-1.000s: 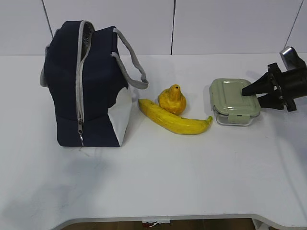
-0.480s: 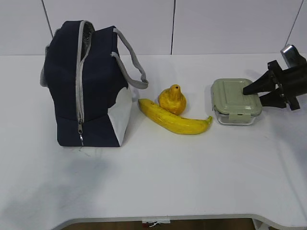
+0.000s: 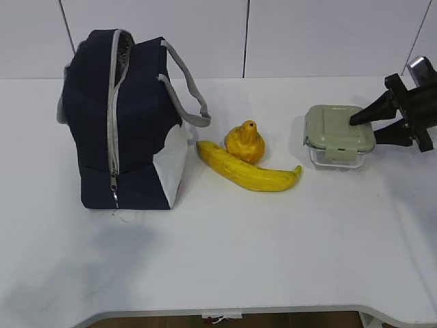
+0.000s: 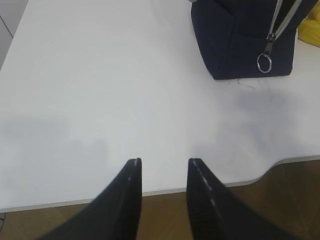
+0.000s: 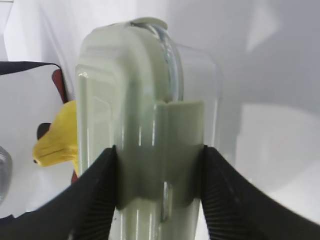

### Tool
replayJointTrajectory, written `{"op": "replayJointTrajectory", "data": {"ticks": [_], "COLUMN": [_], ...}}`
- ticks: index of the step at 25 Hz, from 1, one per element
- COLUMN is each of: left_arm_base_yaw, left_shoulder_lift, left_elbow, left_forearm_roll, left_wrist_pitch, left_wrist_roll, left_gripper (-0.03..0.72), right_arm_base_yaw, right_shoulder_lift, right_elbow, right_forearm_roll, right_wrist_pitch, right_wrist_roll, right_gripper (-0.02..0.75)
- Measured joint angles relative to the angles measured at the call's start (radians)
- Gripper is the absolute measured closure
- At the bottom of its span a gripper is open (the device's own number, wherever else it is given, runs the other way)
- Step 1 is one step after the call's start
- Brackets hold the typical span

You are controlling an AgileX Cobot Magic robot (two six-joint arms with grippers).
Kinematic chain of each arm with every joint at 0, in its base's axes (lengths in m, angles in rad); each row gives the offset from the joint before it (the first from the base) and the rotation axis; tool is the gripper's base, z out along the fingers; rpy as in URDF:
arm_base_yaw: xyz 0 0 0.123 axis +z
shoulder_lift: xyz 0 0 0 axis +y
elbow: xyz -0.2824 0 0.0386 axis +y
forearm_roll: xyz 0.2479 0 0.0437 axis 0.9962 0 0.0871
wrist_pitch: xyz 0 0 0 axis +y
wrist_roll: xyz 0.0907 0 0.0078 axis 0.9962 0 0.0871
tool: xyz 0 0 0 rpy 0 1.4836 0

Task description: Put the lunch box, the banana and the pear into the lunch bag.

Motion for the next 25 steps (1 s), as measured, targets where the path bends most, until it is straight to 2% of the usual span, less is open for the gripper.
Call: {"op": "replayJointTrajectory", "data": {"ticks": [13, 19, 25], "left_arm_base_yaw": [0.0, 0.0, 0.0], "left_shoulder_lift": [0.0, 0.0, 0.0], "left_elbow": [0.0, 0.0, 0.0], "left_forearm_roll": [0.0, 0.0, 0.0], "left_wrist_pitch": [0.0, 0.0, 0.0], "left_wrist_roll": [0.0, 0.0, 0.0], "left_gripper": [0.449, 0.451, 0.452], "right_arm_base_yaw": [0.058, 0.109, 0.12], "right_shoulder_lift": [-0.093, -0.123, -0.158], "right_elbow": [0.002, 0.004, 0.004], "right_forearm_roll": [0.008, 0.007, 0.012], "right_wrist_pitch": [0.002, 0.004, 0.014], "right_wrist_roll": [0.264, 0.33, 0.398], "right_gripper": [0.351, 0.351, 0.351]}}
